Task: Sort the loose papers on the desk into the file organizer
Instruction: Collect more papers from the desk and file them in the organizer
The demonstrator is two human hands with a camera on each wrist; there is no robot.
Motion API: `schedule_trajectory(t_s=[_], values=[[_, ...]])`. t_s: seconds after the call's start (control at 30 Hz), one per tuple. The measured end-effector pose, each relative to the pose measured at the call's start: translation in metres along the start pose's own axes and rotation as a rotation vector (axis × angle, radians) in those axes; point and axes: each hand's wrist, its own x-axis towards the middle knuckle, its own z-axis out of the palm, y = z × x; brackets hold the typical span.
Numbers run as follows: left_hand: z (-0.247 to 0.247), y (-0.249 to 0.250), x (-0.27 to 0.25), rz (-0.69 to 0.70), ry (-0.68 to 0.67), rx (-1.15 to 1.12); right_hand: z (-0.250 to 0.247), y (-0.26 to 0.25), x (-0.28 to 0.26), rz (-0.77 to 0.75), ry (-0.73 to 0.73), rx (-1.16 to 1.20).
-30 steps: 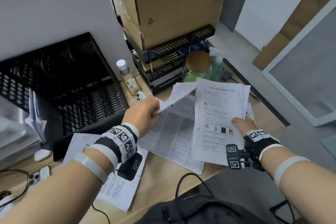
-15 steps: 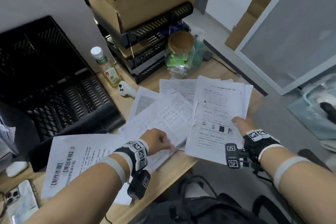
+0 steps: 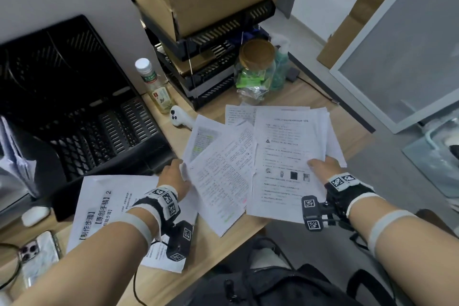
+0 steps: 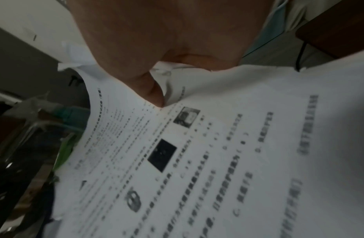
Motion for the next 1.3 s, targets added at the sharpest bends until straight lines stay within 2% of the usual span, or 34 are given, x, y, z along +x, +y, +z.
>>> schedule_trajectory(t_s=[0.1, 0.2, 0.33, 0.43, 0.47, 0.53, 0.6, 0.67, 0.77, 0.87, 0.97, 1.07, 1.13, 1.23, 1.27, 1.3], values=[[0.004, -0.002, -0.004, -0.042, -0.024, 0.019, 0.019, -0.005, 0.003, -0.039, -0.139, -0.177], [0.010, -0.002, -0.008, -0.090, -0.085, 0.010, 0.037, -0.004, 0.001, -0.059, -0.219, -0.326], [0.014, 0.004, -0.008, -0.151, -0.067, -0.043, 0.063, -0.002, -0.010, -0.176, -0.187, -0.345], [0.014, 0.014, -0.009, -0.187, -0.088, -0.050, 0.077, -0.007, -0.017, -0.268, -0.259, -0.328], [0.013, 0.017, -0.011, -0.195, -0.073, -0.017, 0.080, -0.010, -0.020, -0.288, -0.302, -0.323], [0.014, 0.023, -0.013, -0.155, 0.071, 0.072, 0.081, -0.015, -0.024, -0.304, -0.369, -0.307], [0.015, 0.034, -0.015, -0.023, 0.254, 0.102, 0.077, -0.015, -0.023, -0.315, -0.389, -0.296], [0.016, 0.047, -0.014, 0.094, 0.287, 0.031, 0.066, -0.015, -0.019, -0.334, -0.365, -0.276], [0.025, 0.069, -0.005, 0.123, 0.144, -0.118, 0.045, -0.016, -0.012, -0.359, -0.353, -0.238], [0.037, 0.095, -0.002, 0.154, 0.085, -0.193, 0.028, -0.016, -0.005, -0.387, -0.363, -0.186], [0.044, 0.110, 0.003, 0.089, -0.002, -0.654, 0.011, -0.010, 0.007, -0.394, -0.360, -0.151], [0.047, 0.112, 0.009, -0.014, -0.203, -0.846, -0.006, -0.001, 0.021, -0.313, -0.395, -0.088], [0.053, 0.111, 0.017, -0.011, -0.270, -0.795, -0.017, 0.010, 0.037, -0.264, -0.307, 0.000], [0.056, 0.106, 0.034, -0.021, -0.129, -0.621, -0.043, 0.026, 0.068, -0.070, 0.130, -0.030], [0.055, 0.103, 0.041, -0.035, -0.066, -0.533, -0.051, 0.035, 0.077, 0.017, 0.171, -0.099], [0.052, 0.101, 0.047, -0.067, -0.017, -0.447, -0.056, 0.043, 0.087, 0.065, 0.148, -0.141]])
